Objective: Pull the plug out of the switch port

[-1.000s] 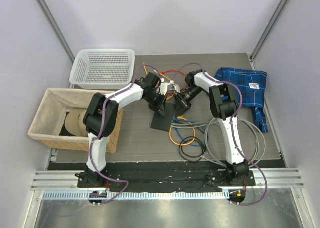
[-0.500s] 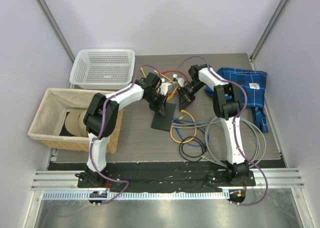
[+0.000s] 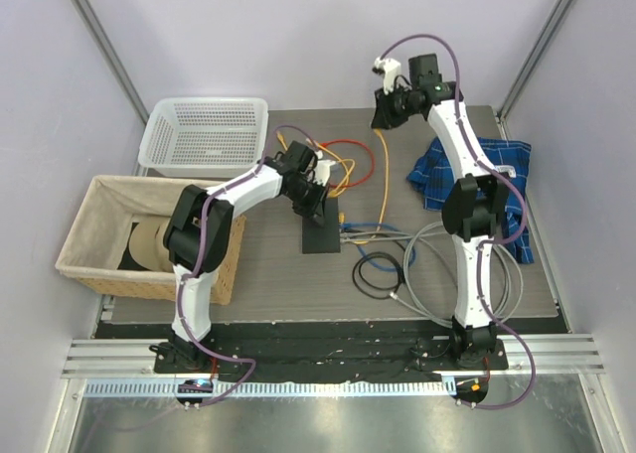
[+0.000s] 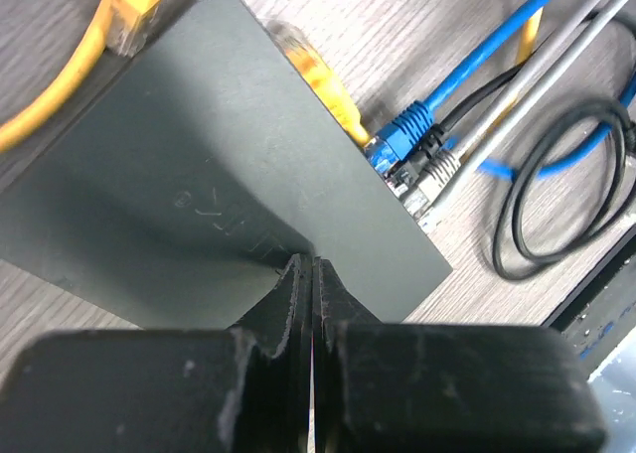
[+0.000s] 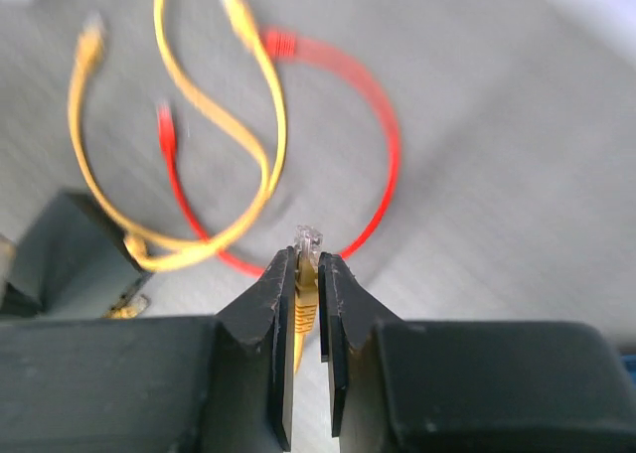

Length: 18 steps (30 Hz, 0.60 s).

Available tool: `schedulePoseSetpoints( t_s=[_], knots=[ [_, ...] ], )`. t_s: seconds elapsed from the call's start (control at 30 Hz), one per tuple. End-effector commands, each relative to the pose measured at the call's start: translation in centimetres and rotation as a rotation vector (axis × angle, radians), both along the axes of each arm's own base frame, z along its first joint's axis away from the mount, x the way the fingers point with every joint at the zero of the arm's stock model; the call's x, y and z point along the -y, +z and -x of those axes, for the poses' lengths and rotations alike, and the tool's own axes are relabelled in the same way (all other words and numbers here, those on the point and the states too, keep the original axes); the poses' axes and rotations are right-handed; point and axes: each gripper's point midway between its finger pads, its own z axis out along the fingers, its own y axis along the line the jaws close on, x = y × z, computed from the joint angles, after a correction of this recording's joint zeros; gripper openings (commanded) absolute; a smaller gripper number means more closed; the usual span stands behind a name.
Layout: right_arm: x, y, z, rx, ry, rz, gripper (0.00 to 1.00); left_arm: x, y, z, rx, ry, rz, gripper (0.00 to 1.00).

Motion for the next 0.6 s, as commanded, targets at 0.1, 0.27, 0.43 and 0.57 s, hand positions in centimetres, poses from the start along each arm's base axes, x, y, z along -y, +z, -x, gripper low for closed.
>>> schedulePoseSetpoints(
  t_s=[0.1, 0.27, 0.43, 0.57],
  knots=[
    [-1.8, 19.1, -2.2, 0.499, -0.02, -0.194, 0.01, -1.0, 2.8, 0.5, 0.031, -0.015, 0.018, 0.21],
    [-3.3, 19.6, 0.0, 0.567, 0.099, -0.12, 0.01, -1.3, 5.0, 0.1, 0.101, -0.01, 0.024, 0.44],
    [-3.6, 18.6, 0.2, 0.598, 0.095, -0.073, 0.02, -1.7, 5.7, -0.2, 0.121, -0.007, 0.025, 0.46],
    [-3.8, 15.7, -1.8, 0.537, 0.022, -0.111, 0.01, -2.0, 5.9, 0.1, 0.115, -0.001, 0.028, 0.45]
  ],
)
